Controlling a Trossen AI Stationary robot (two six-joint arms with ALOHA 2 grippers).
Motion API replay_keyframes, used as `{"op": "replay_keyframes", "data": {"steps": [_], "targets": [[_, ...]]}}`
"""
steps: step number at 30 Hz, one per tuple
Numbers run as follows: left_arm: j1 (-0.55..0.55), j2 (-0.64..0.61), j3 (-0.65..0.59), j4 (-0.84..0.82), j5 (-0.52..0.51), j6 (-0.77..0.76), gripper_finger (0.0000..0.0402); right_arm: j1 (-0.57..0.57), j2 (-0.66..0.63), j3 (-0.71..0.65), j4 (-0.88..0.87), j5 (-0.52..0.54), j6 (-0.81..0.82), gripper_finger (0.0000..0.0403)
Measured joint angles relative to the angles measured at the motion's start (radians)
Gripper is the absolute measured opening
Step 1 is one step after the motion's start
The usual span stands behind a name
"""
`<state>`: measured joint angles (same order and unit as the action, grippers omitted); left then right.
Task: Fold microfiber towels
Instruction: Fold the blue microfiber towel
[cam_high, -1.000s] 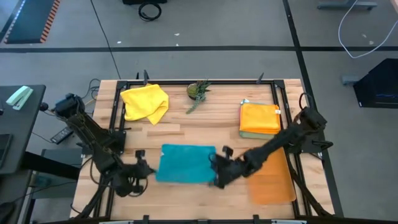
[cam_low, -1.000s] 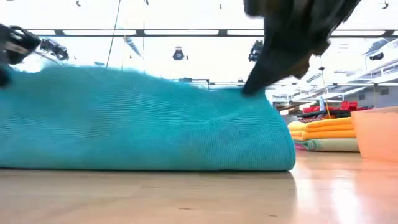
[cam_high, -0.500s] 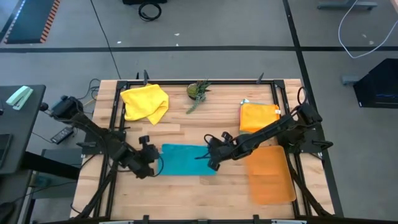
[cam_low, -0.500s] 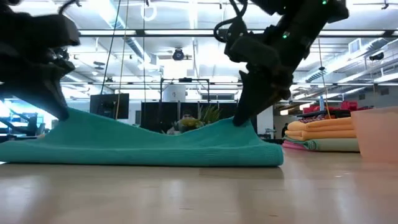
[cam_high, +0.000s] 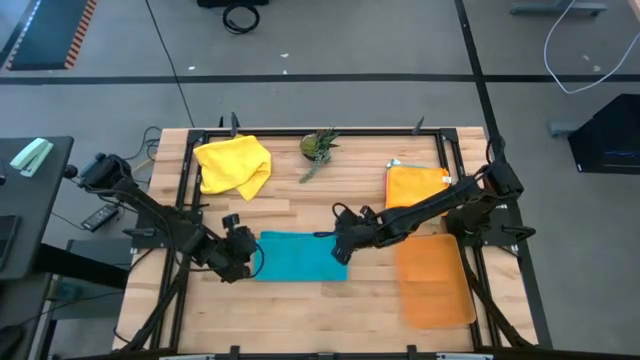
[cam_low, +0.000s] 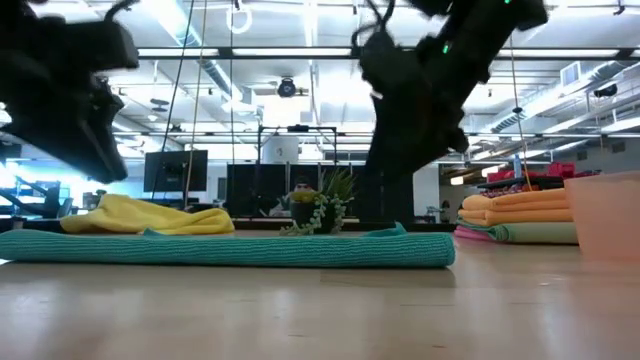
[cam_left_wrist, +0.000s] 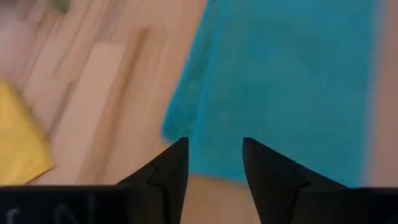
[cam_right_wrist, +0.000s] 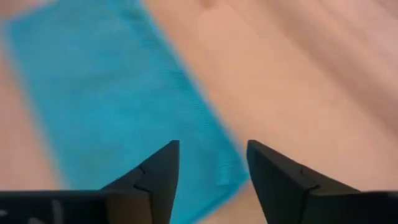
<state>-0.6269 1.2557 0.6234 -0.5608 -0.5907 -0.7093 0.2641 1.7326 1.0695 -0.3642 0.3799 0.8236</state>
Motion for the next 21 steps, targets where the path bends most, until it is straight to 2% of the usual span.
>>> {"op": "replay_keyframes", "data": {"steps": [3, 6, 10, 12, 14, 21], "targets": [[-0.037, -0.001, -0.013, 0.178, 0.001, 0.078, 0.0163, 0.094, 0.013, 0.003, 0.125, 0.023, 0.020, 0.0201], [-0.044, 0.036, -0.032, 0.309, 0.004, 0.195, 0.0147, 0.184, 0.074, 0.003, 0.264, 0.087, 0.047, 0.0173], [0.022, 0.101, -0.036, 0.357, 0.016, 0.263, 0.0090, 0.236, 0.174, 0.002, 0.408, 0.100, 0.087, 0.0069], [0.069, 0.140, -0.036, 0.394, 0.078, 0.304, 0.0049, 0.248, 0.217, 0.002, 0.429, 0.102, 0.113, 0.0019], [0.113, 0.174, -0.036, 0.407, 0.151, 0.326, 0.0014, 0.250, 0.254, 0.002, 0.434, 0.098, 0.162, 0.0011], [0.188, 0.284, -0.032, 0.427, 0.266, 0.273, 0.0010, 0.223, 0.294, 0.006, 0.353, 0.082, 0.179, 0.0003]]}}
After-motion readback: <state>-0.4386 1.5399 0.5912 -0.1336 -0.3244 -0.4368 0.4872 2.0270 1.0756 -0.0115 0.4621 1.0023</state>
